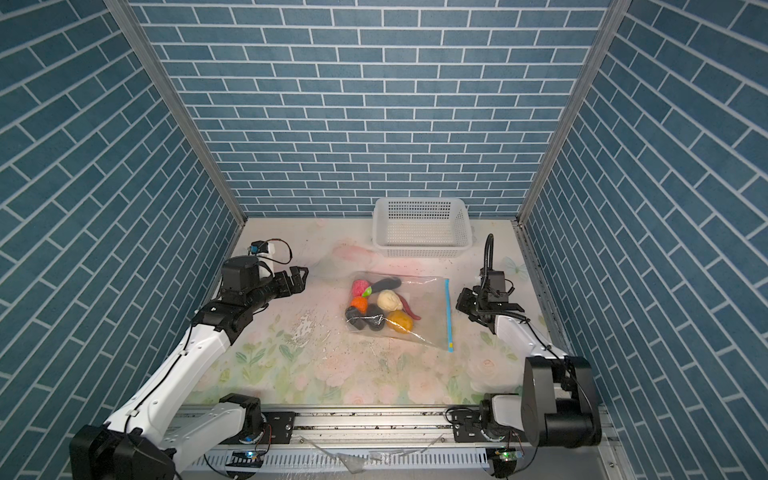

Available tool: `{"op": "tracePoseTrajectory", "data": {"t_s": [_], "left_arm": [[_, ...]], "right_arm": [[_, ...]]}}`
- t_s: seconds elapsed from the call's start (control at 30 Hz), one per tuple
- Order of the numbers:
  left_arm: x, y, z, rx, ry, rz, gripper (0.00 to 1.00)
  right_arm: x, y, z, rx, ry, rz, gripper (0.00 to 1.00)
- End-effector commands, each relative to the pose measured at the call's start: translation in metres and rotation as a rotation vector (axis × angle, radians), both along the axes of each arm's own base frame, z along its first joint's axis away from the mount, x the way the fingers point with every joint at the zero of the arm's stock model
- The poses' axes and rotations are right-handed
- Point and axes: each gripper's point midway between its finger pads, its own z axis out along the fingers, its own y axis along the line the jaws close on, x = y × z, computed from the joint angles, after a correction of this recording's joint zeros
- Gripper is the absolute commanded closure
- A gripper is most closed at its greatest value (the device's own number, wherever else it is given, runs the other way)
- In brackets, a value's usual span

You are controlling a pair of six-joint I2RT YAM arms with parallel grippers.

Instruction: Place the food in the zip-top bag and seal the zipper

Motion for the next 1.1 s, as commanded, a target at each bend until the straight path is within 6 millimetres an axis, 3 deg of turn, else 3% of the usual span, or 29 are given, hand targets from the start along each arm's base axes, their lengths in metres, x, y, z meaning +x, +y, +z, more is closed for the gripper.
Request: {"op": "tracePoseTrajectory", "data": {"t_s": [0.0, 0.17, 0.4, 0.47, 0.7, 0.93, 1.07], "left_arm": [[0.007, 0.022, -0.022, 0.128, 0.015, 0.073, 0.01], [0.017, 0.055, -0.038, 0.344, -0.058, 0.168, 0.01], [0.033, 0.051, -0.059, 0.489, -0.173, 0.072, 0.01], [0.042, 0.045, -0.068, 0.490, -0.198, 0.003, 0.01], [0.068, 0.056, -0.093, 0.483, -0.151, -0.038, 0.02], [0.063, 0.058, -0.104, 0.426, -0.197, -0.053, 0.01], [0.060, 0.065, -0.109, 0.401, -0.230, -0.022, 0.01]], "right_arm": [[0.005, -0.021, 0.022, -0.176, -0.153, 0.008, 0.85], [0.013, -0.039, 0.042, -0.386, -0.343, 0.037, 0.79], [0.018, -0.062, 0.042, -0.586, -0.572, -0.033, 0.80], [0.021, -0.063, 0.033, -0.605, -0.559, -0.028, 0.84], [0.035, -0.072, 0.024, -0.625, -0.581, -0.085, 0.85], [0.035, -0.068, 0.028, -0.536, -0.639, -0.069, 0.83], [0.041, -0.070, 0.021, -0.534, -0.621, -0.071, 0.83]]}}
